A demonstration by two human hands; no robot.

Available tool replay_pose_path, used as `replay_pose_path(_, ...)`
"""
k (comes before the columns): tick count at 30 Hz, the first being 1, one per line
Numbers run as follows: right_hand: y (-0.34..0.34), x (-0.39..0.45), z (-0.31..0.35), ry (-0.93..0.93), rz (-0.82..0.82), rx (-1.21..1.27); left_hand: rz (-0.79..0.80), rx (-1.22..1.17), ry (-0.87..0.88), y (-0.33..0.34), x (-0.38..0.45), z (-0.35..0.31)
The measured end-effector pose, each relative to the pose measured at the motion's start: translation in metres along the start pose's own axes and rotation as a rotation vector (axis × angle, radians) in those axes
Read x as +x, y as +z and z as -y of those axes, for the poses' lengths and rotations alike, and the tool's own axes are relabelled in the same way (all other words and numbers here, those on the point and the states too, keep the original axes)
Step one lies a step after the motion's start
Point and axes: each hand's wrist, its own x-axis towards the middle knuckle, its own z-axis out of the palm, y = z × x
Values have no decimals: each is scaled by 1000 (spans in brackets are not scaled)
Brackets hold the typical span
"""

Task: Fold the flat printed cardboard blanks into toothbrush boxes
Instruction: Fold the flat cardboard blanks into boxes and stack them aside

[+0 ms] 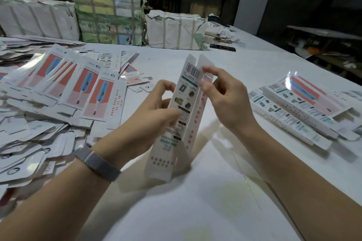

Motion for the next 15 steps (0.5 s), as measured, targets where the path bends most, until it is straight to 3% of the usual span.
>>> replay_pose_path(6,9,-9,3,-15,141,83,61,-311,-62,3,-2,-2)
replay_pose_path(9,9,-8,3,26,153,141,-75,-275,-27,13,4,-2)
replay_pose_path(15,16,-13,6,144,201,272,30,-358,-166,18,-3,7)
